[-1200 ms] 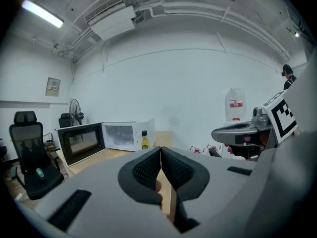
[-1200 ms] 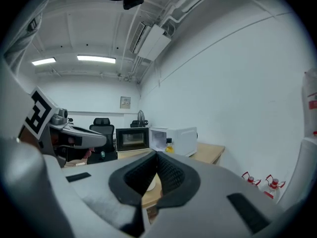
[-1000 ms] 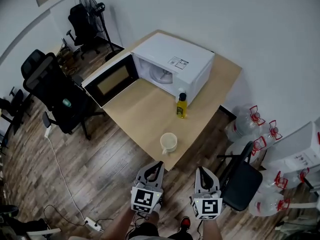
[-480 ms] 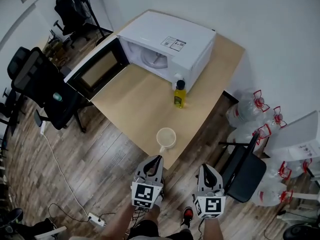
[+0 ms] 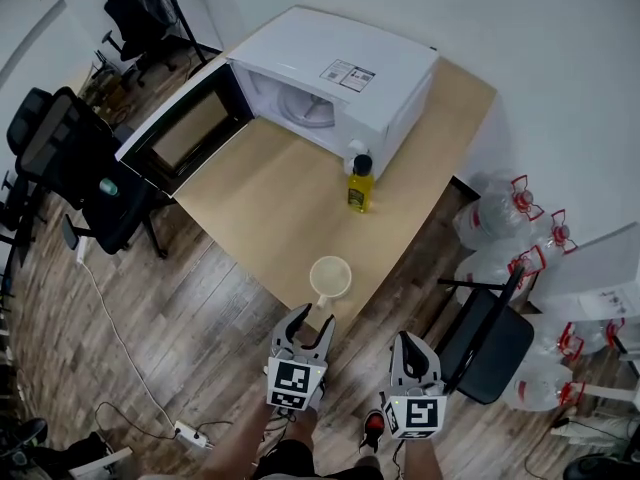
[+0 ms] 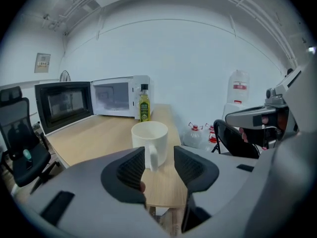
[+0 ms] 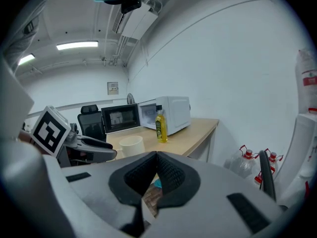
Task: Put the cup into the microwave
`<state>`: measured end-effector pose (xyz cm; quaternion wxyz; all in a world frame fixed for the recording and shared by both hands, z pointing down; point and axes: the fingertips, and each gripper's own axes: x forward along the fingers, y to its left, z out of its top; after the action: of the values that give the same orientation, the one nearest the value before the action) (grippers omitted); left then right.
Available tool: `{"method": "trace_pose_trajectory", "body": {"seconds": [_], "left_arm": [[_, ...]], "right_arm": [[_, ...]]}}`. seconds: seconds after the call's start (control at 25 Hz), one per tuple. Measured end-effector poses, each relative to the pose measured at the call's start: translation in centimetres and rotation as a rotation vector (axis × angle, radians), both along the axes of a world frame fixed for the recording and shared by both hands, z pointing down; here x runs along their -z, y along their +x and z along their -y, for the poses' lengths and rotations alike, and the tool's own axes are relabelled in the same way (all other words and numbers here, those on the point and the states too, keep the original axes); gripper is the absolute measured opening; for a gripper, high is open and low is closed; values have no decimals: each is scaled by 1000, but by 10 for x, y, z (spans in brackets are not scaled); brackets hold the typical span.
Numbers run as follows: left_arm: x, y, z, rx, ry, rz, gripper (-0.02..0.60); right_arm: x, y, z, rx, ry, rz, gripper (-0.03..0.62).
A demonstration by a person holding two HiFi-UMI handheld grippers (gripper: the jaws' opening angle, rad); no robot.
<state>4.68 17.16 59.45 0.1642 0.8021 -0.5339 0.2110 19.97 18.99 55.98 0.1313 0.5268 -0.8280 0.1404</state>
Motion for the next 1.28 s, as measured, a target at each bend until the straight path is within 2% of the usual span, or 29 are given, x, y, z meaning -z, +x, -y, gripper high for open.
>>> {"method": "trace_pose_trajectory", "body": {"seconds": [0.4, 0.6, 0.72, 1.12, 1.28], "left_arm": [[-27, -3, 18, 15, -34, 3, 186], [-27, -5, 22, 34, -33, 20, 109], [-28, -5, 22, 46, -40, -1, 72], [-26, -10, 29, 69, -30, -56, 66], [-24, -14, 33, 76, -22, -56, 64]], "right_arm": [[-21, -1, 4, -10, -45, 0, 18], [-19, 1, 5, -11, -41, -2, 17], [-20, 3, 5, -21, -48, -6, 17], [-21, 6, 3, -33, -61, -15, 17], [-18, 3, 4, -30, -55, -13, 17]]}}
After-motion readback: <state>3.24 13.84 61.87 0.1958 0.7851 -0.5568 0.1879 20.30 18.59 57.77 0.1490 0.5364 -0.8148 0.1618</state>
